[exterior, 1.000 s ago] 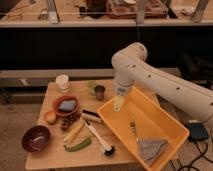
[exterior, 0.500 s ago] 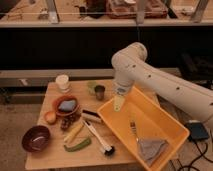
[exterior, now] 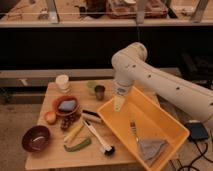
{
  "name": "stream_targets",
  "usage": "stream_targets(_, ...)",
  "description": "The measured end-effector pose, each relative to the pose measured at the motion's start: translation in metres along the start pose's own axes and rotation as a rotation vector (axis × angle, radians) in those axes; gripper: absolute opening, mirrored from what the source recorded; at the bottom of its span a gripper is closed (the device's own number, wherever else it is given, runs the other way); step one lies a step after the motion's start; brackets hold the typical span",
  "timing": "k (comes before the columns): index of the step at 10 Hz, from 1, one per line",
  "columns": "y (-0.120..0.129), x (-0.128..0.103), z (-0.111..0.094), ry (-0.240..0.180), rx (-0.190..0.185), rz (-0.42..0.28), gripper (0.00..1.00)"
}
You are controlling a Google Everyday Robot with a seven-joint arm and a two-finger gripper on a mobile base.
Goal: Wipe purple bowl with eraser
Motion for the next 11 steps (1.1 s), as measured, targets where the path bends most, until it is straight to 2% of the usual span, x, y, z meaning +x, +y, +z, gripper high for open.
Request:
stream_targets(3, 0.0, 0.0, 0.001, -0.003, 0.0, 0.0, 0.8)
stream_targets(6, -0.001, -0.021, 0.008, -0.076, 0.018, 0.008, 0.8)
stream_targets(7, 0.004, -0.04, 0.013, -0.124, 0.018, 0.009, 0.8)
stream_targets(8, 0.006, -0.052, 0.016, -0.151, 0.019, 0.007, 0.8)
stream_targets(11, 0.006, -0.053, 0.017, -0.158, 0.02, 0.011, 0.8)
